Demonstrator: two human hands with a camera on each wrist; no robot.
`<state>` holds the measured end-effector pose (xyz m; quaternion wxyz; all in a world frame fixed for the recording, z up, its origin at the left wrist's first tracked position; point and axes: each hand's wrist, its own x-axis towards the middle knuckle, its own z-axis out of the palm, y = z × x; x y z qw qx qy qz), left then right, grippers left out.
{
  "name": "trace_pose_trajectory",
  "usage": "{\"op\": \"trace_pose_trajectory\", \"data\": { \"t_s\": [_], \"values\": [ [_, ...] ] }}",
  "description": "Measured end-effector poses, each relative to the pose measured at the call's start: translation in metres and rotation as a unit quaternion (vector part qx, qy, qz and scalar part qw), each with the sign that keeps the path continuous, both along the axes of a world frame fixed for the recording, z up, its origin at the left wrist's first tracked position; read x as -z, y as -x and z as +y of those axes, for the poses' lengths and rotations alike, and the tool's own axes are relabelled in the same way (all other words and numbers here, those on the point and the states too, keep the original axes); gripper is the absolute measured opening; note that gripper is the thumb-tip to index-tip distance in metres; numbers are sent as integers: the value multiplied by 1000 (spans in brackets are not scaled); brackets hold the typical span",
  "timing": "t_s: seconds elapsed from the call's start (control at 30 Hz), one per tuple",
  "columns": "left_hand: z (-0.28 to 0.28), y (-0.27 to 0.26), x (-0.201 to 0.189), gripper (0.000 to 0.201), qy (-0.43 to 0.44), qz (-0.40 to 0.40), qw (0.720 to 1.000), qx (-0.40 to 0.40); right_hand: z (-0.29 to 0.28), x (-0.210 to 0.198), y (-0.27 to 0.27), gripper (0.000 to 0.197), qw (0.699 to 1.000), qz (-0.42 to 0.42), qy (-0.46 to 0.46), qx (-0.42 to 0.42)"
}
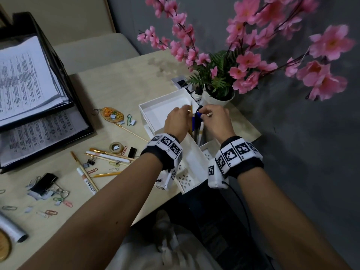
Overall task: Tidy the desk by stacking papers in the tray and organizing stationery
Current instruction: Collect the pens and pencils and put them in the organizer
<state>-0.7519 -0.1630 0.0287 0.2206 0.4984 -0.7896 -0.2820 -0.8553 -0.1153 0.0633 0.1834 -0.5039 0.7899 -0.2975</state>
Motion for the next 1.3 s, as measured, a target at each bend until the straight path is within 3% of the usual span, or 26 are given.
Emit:
{"op": "trace_pose_trajectory", "data": {
  "t_s": [0.13,0.2,0.33,0.47,0.57,0.7,0.8,0.87,0.97,1.03,1.13,1.2,1.3],
  "values": [
    [0,-20,-10,50,-17,-4,1000,17,-3,-13,-17,32,997,-7,56,43],
    [-1,-47,-14,50,-27,42,998,-31,-4,-19,-35,32,994,-27,87,53],
    [-3,-125,-12,32,-67,137,978,-141,-5,-16,-90,24,991,-46,126,-10],
    [6,-213,6,23,-157,209,926,-273,-2,20,-164,21,979,-43,1,-198],
    [20,-269,21,27,-198,268,873,-356,4,58,-201,23,940,58,-143,-305],
    [40,-319,38,25,-238,348,794,-437,16,82,-216,24,889,230,-182,-351],
    [53,-336,41,32,-244,352,780,-455,19,84,-214,23,879,277,-185,-341],
    [58,-339,41,32,-260,356,782,-439,19,80,-214,16,896,249,-183,-317],
    [62,-327,39,17,-326,364,797,-356,18,68,-226,10,953,19,-159,-257],
    [64,-311,37,19,-372,346,811,-291,20,56,-245,9,944,-113,-142,-274],
    [58,-297,37,36,-366,323,830,-269,20,47,-271,10,927,-153,-128,-318],
    [51,-301,39,44,-317,351,809,-350,17,55,-279,15,937,-143,-124,-294],
    [42,-318,38,44,-273,444,725,-450,21,73,-284,22,946,-48,-165,-274]
  ]
}}
